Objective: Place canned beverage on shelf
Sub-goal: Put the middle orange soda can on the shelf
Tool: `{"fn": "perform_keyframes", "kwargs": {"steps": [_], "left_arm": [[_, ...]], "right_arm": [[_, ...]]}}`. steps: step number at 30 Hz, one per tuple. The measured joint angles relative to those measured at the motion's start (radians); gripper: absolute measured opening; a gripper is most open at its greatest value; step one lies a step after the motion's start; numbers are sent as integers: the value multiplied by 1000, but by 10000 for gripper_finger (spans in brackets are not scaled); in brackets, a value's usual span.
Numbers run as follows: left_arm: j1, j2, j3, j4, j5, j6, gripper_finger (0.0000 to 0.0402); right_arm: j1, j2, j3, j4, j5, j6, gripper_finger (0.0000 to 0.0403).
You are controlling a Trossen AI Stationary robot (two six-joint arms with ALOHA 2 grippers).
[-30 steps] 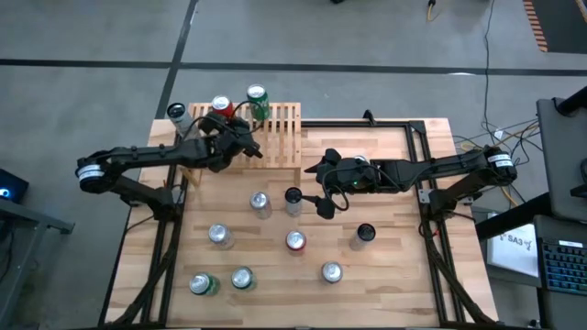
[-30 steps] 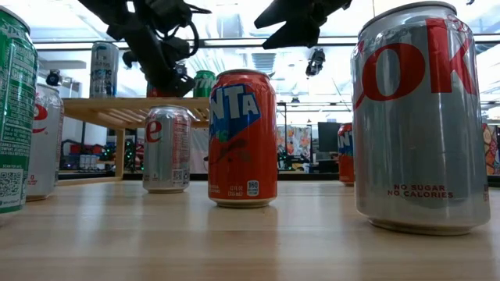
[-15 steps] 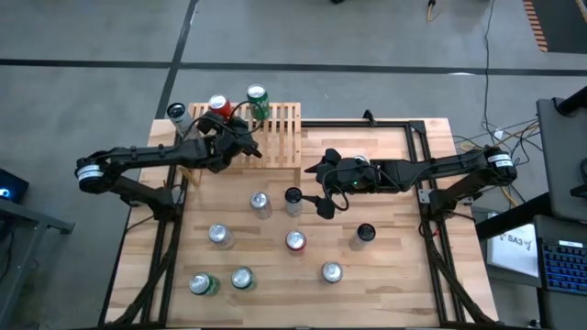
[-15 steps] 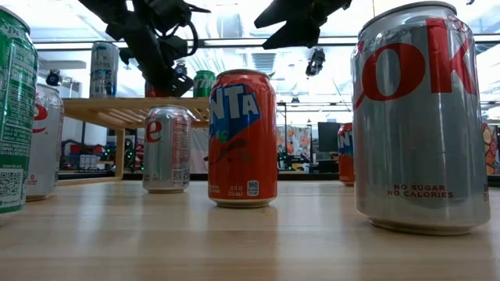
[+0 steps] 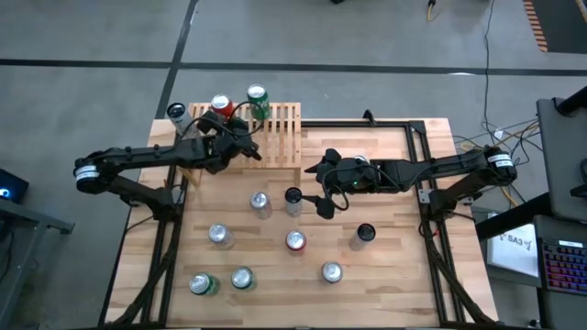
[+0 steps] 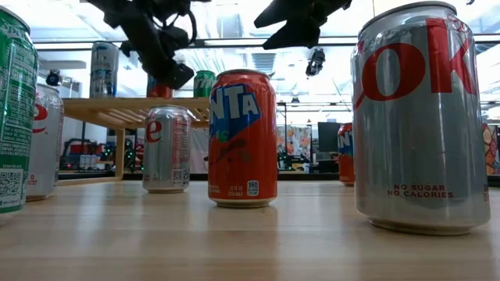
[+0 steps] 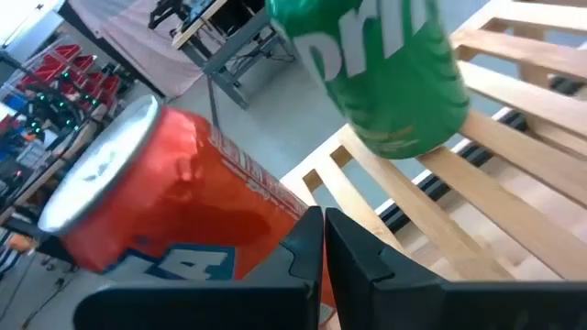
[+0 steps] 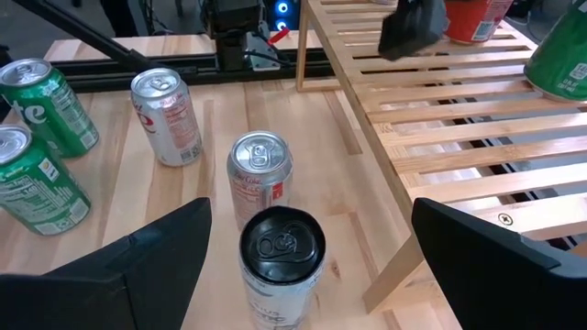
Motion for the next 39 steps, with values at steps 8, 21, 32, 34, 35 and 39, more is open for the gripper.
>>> {"fn": "perform_keyframes", "kwargs": {"steps": [8, 21, 32, 34, 35, 39], "left_arm": [[-59, -68, 129, -330, 202, -8, 0], [-66, -302, 179, -554, 516, 63, 0], [-47, -318, 299, -458, 261, 88, 0], [-32, -296, 326, -459, 262, 121, 0], [-22, -283, 341, -459, 262, 137, 0], [34, -223, 403, -463, 333, 199, 0]], "right_arm": [[0, 0, 0, 0, 0, 12, 364], [0, 0, 0, 0, 0, 11, 364], [0, 0, 0, 37, -1, -7, 364], [0, 0, 0, 39, -1, -4, 364], [0, 0, 0, 38, -1, -4, 364], [0, 0, 0, 38, -2, 1, 364]]}}
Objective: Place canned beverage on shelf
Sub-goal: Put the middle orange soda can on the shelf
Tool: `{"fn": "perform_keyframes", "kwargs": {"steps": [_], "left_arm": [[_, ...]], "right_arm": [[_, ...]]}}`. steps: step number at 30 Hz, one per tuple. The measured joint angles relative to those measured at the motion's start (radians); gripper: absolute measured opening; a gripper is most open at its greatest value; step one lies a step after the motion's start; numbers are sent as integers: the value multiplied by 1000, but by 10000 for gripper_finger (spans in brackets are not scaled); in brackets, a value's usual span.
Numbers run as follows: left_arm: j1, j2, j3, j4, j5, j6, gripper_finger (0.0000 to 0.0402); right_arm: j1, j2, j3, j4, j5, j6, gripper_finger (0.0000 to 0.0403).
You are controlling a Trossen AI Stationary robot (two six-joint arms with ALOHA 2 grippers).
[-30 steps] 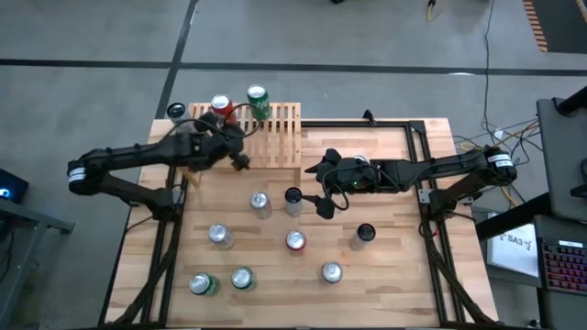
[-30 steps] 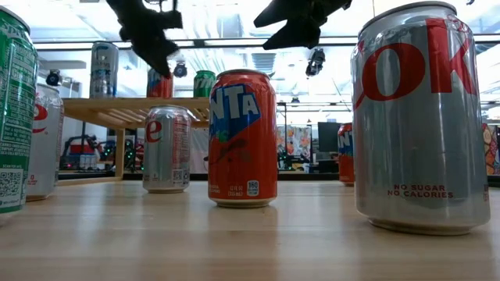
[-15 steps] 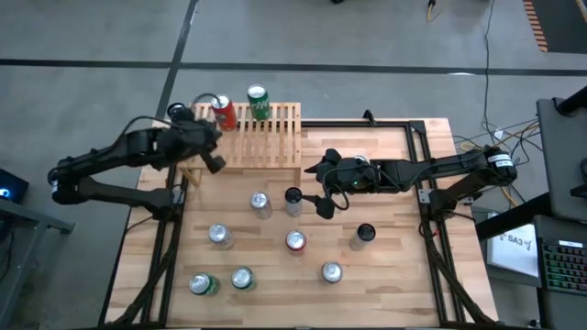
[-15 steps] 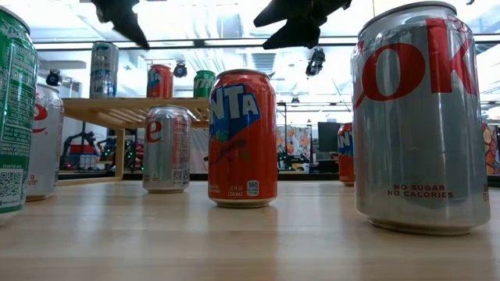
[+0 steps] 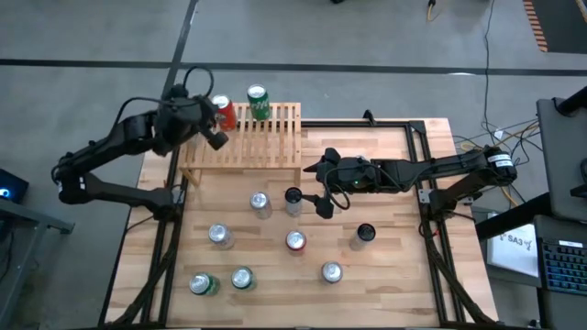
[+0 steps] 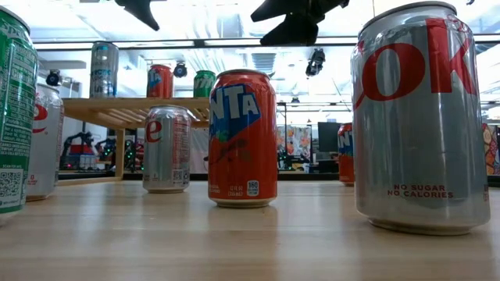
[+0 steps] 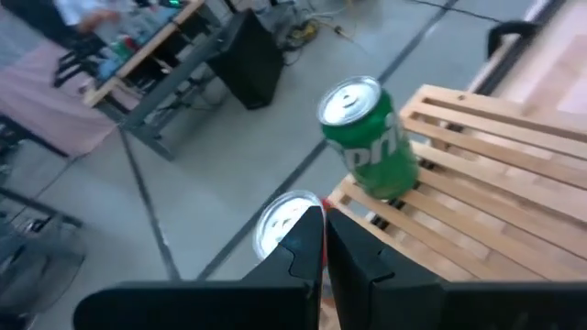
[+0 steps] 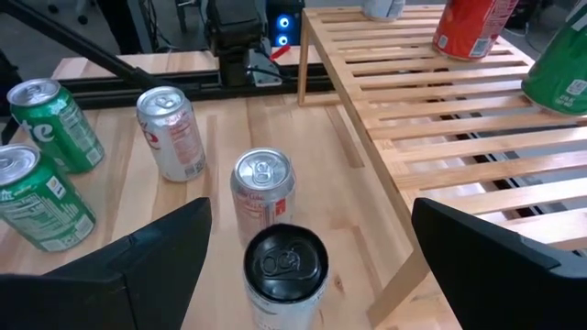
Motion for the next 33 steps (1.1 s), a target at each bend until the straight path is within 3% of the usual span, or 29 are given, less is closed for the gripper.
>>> {"fn": "perform_keyframes", "kwargs": {"steps": [3, 7, 14, 22, 33], "left_arm": [[58, 45, 34, -23, 89, 38, 0], [146, 96, 72, -86, 104, 47, 0], [274, 199, 189, -215, 260, -16, 0], [315, 313, 303, -309, 262, -21, 0], [318, 358, 315, -369, 189, -76, 0]], "right_arm": [[0, 0, 0, -1, 0, 1, 364], [0, 0, 0, -3, 0, 9, 364], [0, 0, 0, -6, 0, 9, 364], [0, 0, 0, -5, 0, 36, 364], [0, 0, 0, -6, 0, 43, 364]]}}
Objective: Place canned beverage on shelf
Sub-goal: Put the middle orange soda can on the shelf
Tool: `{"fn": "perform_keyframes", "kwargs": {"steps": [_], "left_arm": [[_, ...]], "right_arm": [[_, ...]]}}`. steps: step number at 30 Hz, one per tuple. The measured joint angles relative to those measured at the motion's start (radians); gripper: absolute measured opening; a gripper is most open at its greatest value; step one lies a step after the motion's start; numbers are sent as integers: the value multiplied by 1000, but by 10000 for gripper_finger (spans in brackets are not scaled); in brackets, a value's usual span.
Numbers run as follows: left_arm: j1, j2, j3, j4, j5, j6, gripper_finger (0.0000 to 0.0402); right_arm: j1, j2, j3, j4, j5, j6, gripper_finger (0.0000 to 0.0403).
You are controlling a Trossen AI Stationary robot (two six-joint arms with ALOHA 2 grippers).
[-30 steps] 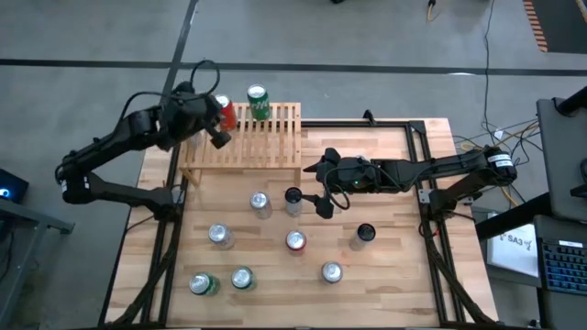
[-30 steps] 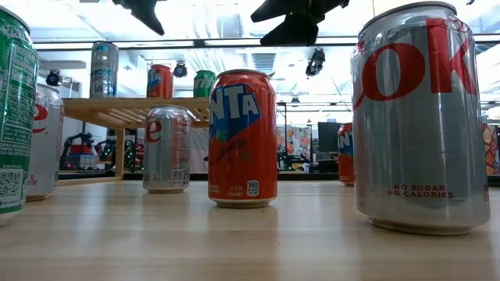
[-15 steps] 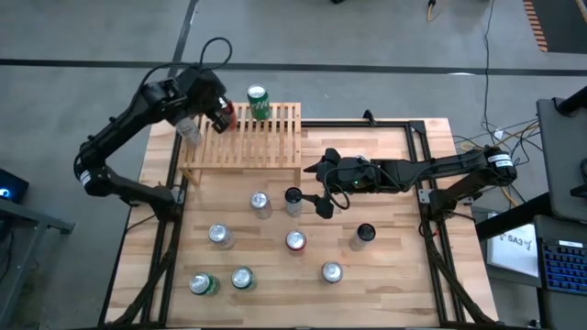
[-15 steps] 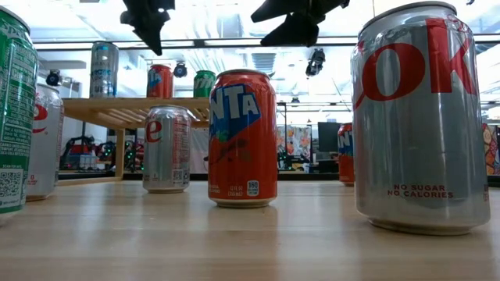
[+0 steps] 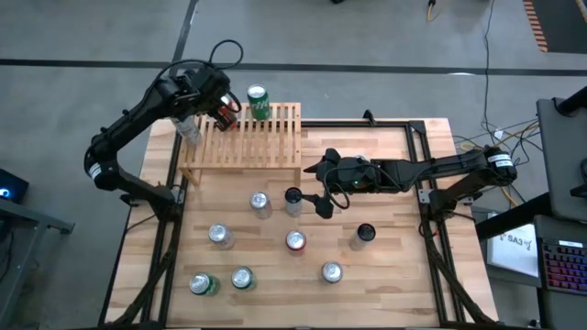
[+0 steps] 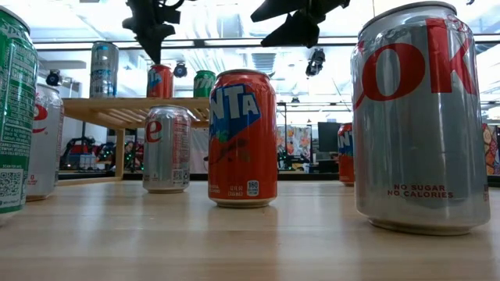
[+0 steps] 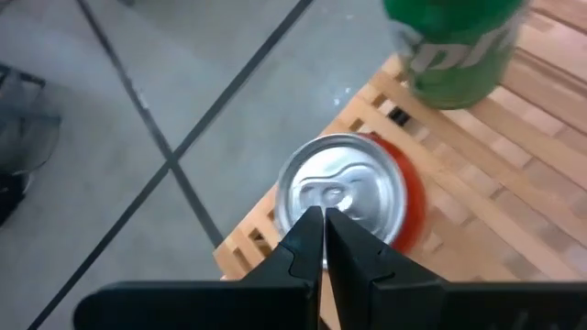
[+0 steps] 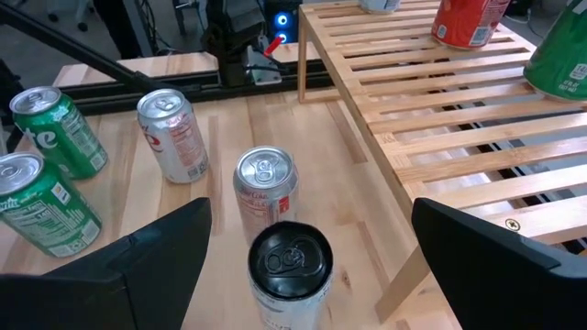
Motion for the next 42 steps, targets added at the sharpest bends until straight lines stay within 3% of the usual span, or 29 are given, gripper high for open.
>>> {"fn": "perform_keyframes", "kwargs": {"steps": [42], "left_arm": [[-46, -6, -10, -51, 23, -136, 0]], "right_arm": [[0, 0, 0, -9, 0, 26, 364]]}}
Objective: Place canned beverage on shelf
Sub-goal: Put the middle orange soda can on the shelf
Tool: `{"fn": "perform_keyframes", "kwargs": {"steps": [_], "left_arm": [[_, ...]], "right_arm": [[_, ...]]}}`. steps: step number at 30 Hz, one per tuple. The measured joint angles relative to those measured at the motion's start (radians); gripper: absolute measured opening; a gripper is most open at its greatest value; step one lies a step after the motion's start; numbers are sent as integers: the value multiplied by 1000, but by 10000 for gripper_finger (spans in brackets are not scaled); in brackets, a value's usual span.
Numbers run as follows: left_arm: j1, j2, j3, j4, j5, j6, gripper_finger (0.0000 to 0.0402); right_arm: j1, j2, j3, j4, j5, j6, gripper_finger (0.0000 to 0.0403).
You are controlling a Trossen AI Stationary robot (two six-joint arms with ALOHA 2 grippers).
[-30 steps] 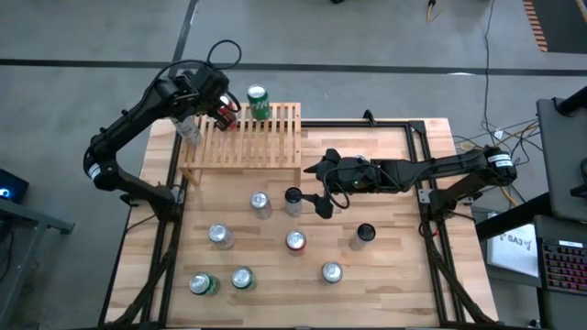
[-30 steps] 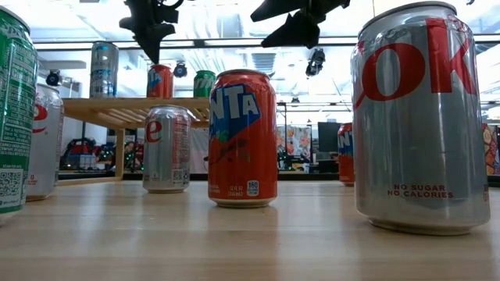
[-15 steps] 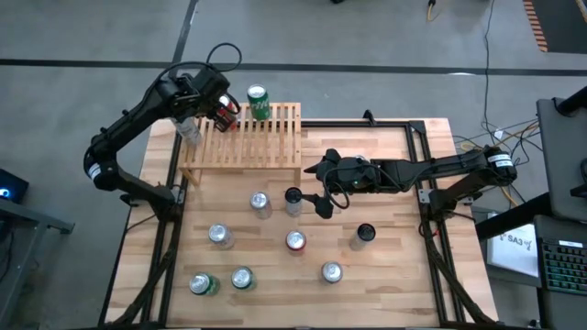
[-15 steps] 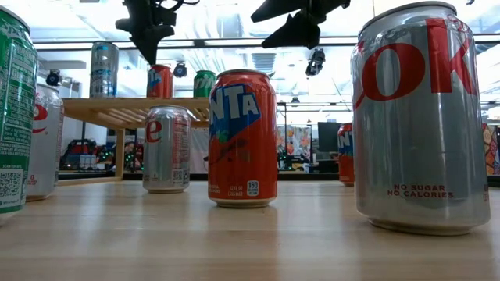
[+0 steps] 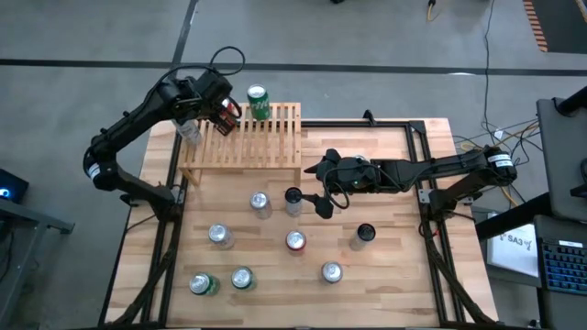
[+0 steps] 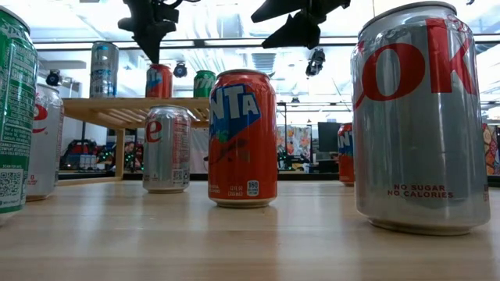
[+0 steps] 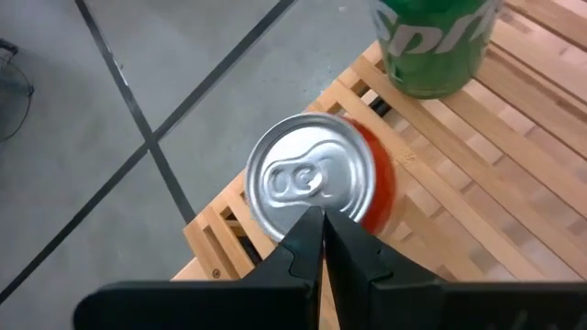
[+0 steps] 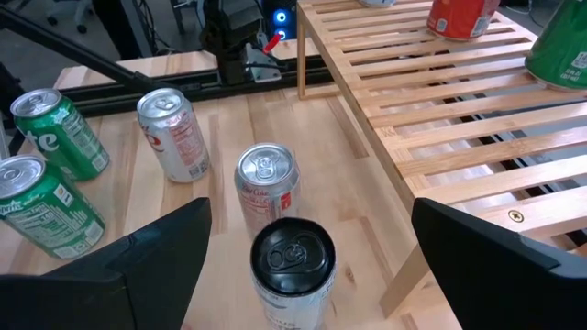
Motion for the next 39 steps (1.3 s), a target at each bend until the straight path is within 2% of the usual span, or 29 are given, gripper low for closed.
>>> {"fn": "perform_keyframes", "kwargs": {"steps": [39], "left_arm": [[-48, -1, 3, -19, -3, -16, 0]], "right_arm": [[2, 0, 0, -16, 0, 3, 364]]}}
